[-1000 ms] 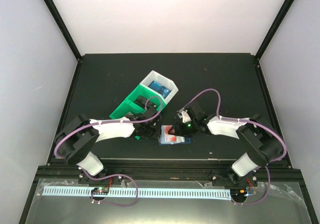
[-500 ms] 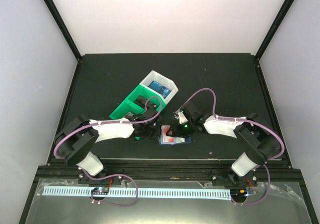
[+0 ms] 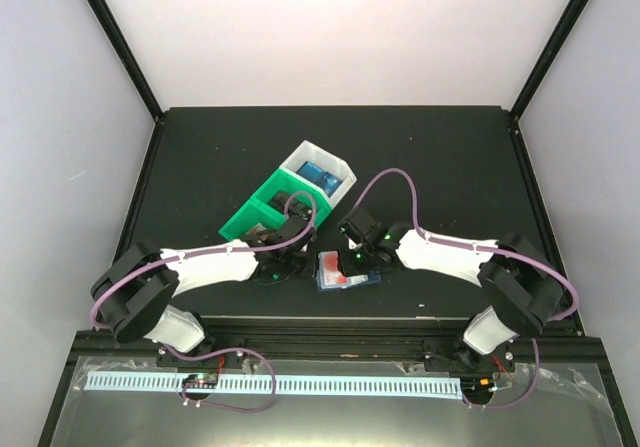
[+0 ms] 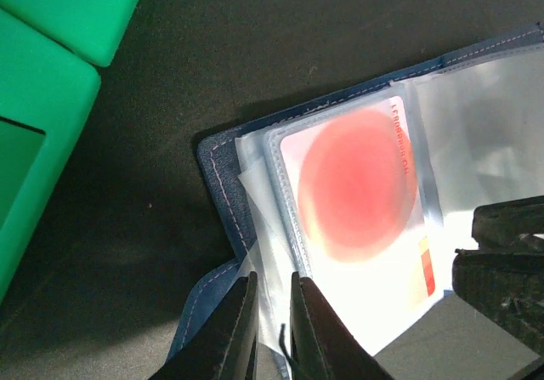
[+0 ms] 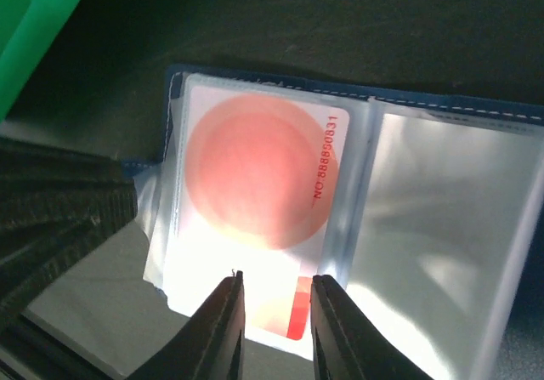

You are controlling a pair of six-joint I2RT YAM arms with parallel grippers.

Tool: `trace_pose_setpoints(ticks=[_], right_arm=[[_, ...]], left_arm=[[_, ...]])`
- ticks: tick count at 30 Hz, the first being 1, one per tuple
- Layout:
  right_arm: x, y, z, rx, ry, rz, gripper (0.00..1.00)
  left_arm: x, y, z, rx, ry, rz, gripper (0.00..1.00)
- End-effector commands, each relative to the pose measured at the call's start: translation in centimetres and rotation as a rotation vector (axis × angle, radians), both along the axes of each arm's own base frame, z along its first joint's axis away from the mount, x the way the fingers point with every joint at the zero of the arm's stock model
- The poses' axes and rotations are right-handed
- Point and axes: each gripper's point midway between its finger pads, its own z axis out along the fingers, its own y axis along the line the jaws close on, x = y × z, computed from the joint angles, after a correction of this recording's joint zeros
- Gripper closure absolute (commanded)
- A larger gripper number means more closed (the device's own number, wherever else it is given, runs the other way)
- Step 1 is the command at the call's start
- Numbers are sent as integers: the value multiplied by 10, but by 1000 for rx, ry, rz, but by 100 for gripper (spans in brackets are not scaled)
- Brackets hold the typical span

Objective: Put the credit cards into the card holder
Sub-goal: Insert the credit card into the card holder.

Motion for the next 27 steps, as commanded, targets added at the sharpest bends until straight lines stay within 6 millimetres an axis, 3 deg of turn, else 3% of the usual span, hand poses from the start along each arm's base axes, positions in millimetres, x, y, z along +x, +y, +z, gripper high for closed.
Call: trace_pose_setpoints(ticks=[1,10,23,27], right_arm=[[-1,8,3,-9,-13,27,79],[-4,6,-19,-53,31,21,87],[-5,-10,-36,-126,47,-35,93],[-6,-15,-40,-138,47,-50,95]], left_arm=[[-2,-1,6,-19,-9,-1,87],[-5,-10,10,-81,3,-16,86],[-7,-20,19,-161,-4,-33,66],[-8,-27,20,-199,8,-48,65]])
